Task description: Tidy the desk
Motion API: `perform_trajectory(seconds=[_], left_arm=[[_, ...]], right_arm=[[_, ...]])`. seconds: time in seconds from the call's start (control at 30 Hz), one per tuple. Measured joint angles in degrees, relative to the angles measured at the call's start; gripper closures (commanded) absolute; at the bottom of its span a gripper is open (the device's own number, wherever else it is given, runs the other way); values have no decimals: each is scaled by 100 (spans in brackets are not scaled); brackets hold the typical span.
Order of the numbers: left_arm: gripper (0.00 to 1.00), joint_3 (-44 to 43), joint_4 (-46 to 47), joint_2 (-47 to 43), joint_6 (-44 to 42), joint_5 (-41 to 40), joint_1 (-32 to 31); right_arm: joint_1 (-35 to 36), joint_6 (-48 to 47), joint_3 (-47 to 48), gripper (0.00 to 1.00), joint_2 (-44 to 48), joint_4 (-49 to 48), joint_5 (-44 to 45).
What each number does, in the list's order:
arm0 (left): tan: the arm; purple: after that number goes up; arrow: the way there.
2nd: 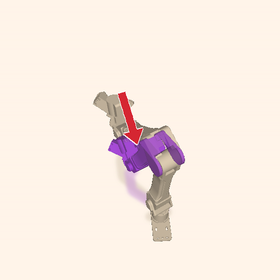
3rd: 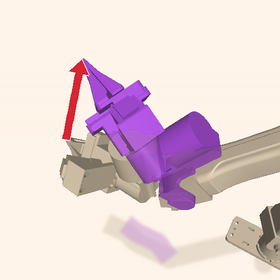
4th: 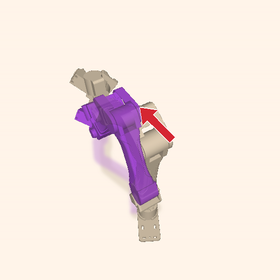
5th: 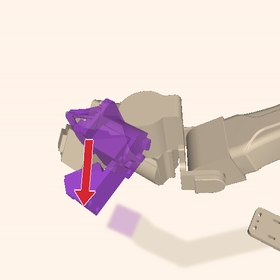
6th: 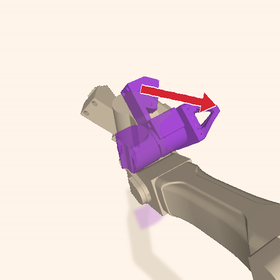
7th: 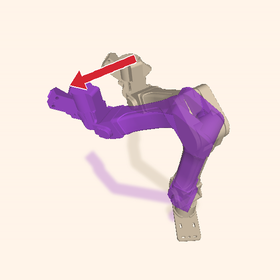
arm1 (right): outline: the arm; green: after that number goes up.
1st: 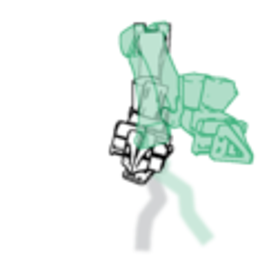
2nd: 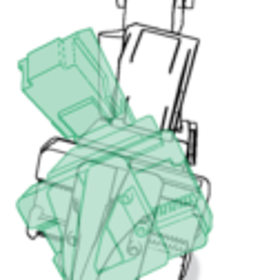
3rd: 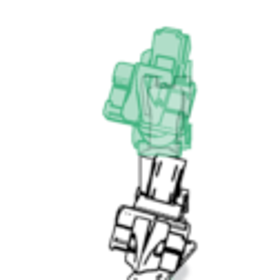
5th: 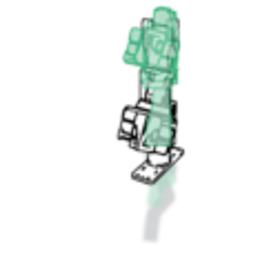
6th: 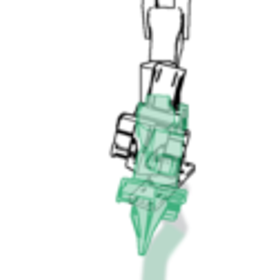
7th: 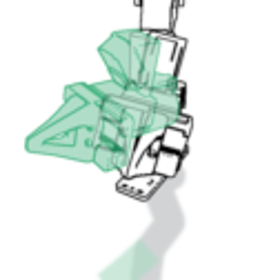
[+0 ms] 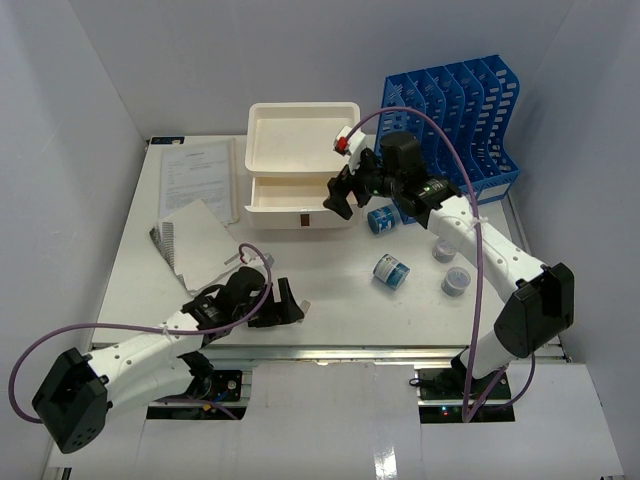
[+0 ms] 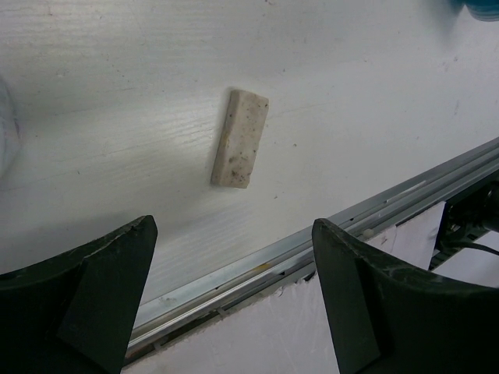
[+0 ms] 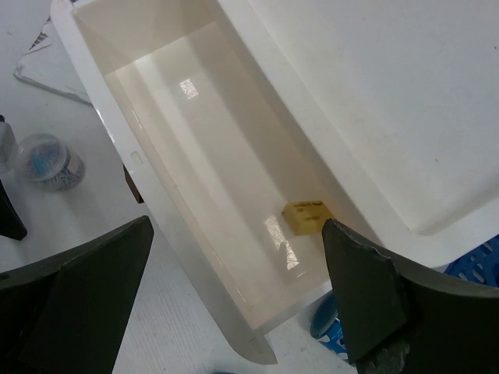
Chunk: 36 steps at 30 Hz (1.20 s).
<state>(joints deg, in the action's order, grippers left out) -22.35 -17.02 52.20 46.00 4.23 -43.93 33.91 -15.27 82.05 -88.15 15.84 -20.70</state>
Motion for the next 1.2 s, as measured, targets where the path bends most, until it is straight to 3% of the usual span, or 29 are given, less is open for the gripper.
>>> perform_trajectory(seconds=[0.2,0.43,0.73,0.87,1.2], left_arm=[[16,-206,32,472,-36,-254,-244],[25,-733,2,1471,-38,-814,-805],[31,-2107,-771,3215,180,-2069,-1761],[44,-2545,-1107,3682,227,-2502,-1953],[90,-2831,-1330,3979,246,-2811,-1988]], right_arm=[[-90,-181,-189,2,248,-3,-431],[-731,-517,-1003,2,1326,4,-1409],[-1369,-636,-2465,2,2127,-74,-2081],[-1596,-635,-2947,2,2575,-104,-2243],[-2142,-617,-3754,2,3249,-424,-2616]])
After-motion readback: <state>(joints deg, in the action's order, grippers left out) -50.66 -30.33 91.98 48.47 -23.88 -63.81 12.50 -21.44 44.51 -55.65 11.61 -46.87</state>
